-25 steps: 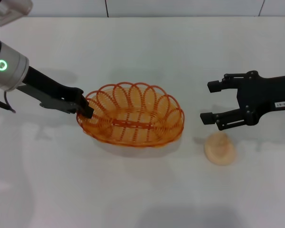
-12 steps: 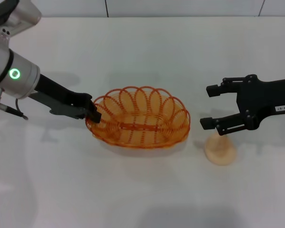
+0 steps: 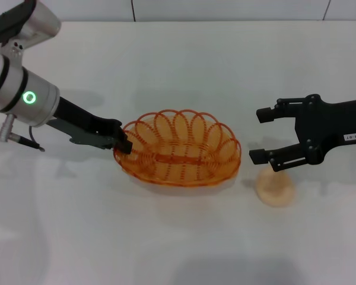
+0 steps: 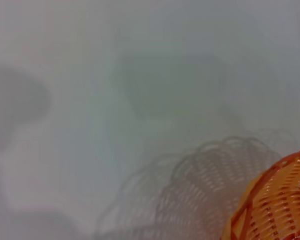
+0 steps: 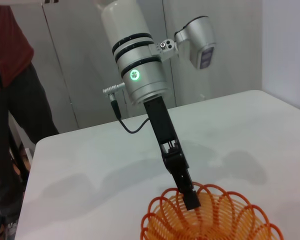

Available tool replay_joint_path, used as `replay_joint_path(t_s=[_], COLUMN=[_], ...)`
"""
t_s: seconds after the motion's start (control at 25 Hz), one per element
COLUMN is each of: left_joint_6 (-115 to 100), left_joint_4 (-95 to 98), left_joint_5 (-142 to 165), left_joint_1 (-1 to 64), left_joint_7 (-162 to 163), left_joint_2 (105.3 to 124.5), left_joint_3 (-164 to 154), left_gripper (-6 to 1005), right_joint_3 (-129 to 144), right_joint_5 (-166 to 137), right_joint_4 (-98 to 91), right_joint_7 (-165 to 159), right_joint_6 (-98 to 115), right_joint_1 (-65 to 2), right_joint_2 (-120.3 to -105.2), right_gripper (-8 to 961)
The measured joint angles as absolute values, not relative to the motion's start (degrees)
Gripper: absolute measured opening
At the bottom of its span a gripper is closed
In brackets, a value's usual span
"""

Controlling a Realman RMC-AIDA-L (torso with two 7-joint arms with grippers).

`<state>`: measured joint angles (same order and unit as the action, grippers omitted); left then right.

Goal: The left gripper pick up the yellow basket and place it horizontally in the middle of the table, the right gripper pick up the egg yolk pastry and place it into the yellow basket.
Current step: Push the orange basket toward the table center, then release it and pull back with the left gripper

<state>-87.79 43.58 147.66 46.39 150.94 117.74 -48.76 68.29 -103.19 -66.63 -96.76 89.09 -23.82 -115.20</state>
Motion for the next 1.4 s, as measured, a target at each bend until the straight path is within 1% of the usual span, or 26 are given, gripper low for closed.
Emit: replay_joint_path(t_s=[0.48, 0.68, 1.4], left_joint_6=[-85.29, -84.56, -83.75], left_joint_4=[42.04, 41.95, 39.72], left_joint_5=[147.19, 147.04, 146.21], left_joint_1=[46.63, 46.69, 47.18], left_joint_7=[150.39, 149.92, 148.88], left_joint_2=[118.26, 118.80, 118.83], left_joint_3=[-48.83, -48.87, -48.86], left_gripper=[84, 84, 83], right_joint_3=[68.30, 68.29, 68.29], right_joint_5=[-103.18, -103.18, -103.19], right_joint_4=[-66.79, -66.80, -67.06], right_joint_7=[-96.37, -96.30, -96.23], right_joint_6=[89.57, 89.74, 90.45], right_joint_1=[-23.50, -23.39, -23.38], right_joint_2=[-115.22, -115.23, -115.22], right_gripper=[856, 856, 855])
